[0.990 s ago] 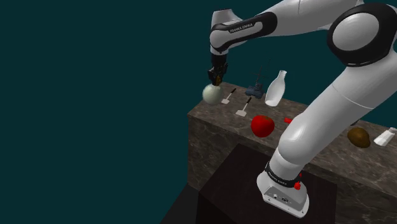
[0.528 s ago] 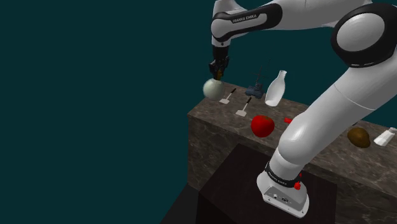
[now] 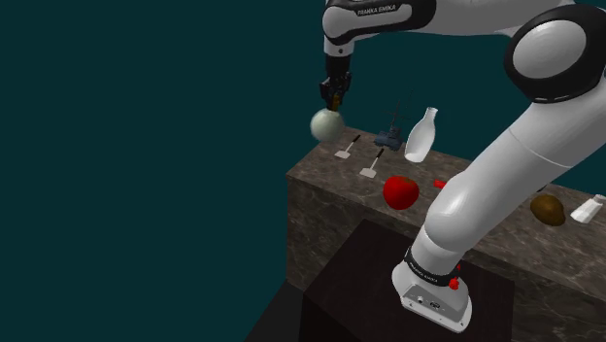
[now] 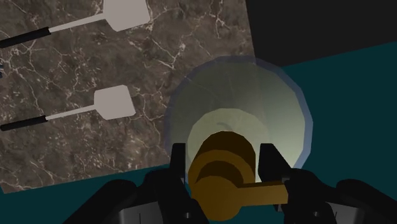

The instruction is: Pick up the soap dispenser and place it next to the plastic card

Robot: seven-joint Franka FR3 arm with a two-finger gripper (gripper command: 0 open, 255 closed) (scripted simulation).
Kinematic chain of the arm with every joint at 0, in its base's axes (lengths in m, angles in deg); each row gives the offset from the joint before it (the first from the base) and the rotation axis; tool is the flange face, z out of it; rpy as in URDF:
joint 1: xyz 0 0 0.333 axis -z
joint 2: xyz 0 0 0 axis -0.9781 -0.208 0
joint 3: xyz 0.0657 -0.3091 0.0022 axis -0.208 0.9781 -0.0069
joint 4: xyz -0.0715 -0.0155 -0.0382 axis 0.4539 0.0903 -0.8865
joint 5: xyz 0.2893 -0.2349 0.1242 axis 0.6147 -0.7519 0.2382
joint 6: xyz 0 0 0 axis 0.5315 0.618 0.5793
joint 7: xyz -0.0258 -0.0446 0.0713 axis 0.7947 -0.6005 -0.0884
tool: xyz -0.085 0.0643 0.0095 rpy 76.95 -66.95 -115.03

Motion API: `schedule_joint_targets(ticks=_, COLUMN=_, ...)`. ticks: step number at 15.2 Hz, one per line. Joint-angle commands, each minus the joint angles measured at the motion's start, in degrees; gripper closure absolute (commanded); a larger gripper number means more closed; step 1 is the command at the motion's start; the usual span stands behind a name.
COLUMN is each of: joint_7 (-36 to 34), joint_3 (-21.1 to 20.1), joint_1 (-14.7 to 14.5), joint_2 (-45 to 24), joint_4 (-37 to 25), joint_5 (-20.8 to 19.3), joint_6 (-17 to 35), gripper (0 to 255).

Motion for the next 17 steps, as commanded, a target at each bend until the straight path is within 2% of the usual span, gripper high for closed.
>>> schedule_joint_targets(ticks=1, joint_7=0.12, joint_3=-0.07, joint_1=-0.03, joint_2=0.05, joint_4=-1.43, joint_5=0.05, joint_6=-1.46, gripper=255)
schedule_joint_targets(ticks=10, joint_7=0.85, joint_3=-0.25, joint_1=-0.15, joint_2=-0.87, joint_4=-8.79, joint_5=0.35, joint_6=-7.87, gripper=255)
schedule_joint_targets(ticks=17, joint_7=7.46, joint_3=4.01, joint_1=3.06, joint_2=8.55, joint_4=-0.44, joint_5=-2.63, joint_6=-7.84, gripper=255)
